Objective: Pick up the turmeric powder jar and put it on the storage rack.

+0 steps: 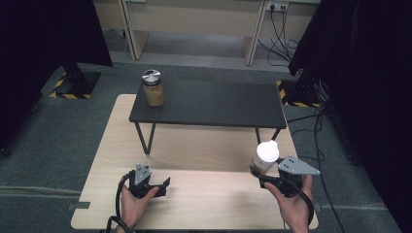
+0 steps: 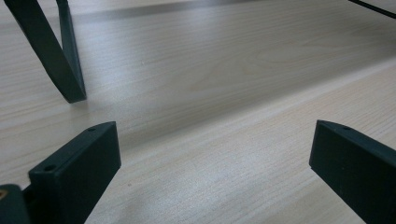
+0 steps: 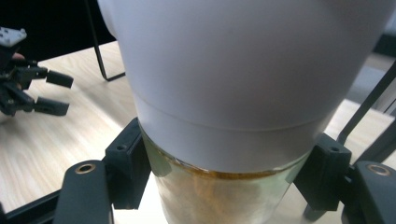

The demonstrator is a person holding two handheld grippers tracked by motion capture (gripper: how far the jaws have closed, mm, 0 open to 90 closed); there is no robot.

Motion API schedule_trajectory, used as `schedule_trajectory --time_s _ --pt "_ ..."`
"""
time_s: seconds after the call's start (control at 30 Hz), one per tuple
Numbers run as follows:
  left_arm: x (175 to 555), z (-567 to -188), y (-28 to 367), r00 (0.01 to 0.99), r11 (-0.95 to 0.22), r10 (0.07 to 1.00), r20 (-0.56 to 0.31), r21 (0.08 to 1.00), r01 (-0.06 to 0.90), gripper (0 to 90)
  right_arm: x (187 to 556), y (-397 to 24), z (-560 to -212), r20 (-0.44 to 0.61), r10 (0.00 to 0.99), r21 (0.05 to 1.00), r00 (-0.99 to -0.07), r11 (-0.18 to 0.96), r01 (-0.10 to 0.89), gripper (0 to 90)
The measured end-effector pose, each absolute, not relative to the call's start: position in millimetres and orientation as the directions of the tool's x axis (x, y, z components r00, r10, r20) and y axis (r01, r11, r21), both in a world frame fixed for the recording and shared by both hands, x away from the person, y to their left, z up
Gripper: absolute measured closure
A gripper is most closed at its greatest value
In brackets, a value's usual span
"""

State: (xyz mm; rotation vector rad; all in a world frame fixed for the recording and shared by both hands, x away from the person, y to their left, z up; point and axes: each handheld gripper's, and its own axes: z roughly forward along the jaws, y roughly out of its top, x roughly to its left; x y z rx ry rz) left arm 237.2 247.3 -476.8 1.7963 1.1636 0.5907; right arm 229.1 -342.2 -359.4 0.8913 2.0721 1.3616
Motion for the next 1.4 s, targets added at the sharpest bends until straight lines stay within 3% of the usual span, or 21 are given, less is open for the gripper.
schedule_trajectory --time_s 0.67,0.87,1.17,1.4 --pt "236 -478 247 0.447 -0.163 0.892 -0.07 0.872 0.462 1.2 292 -325 -290 -0.059 0.755 0.934 -0.653 0.272 0.231 30.9" --pt "236 -478 246 0.449 -0.164 0.891 -0.068 0.873 0.46 1.2 343 -312 -265 -0.049 0.779 0.936 -0.625 0.254 0.243 30.9" --pt "236 -478 247 0.45 -0.162 0.89 -0.071 0.874 0.459 1.2 404 -292 -259 -0.018 0.808 0.92 -0.588 0.244 0.307 30.9" --pt "235 -478 247 0.454 -0.166 0.888 -0.068 0.875 0.455 1.2 419 -284 -261 -0.024 0.816 0.911 -0.577 0.255 0.324 30.9"
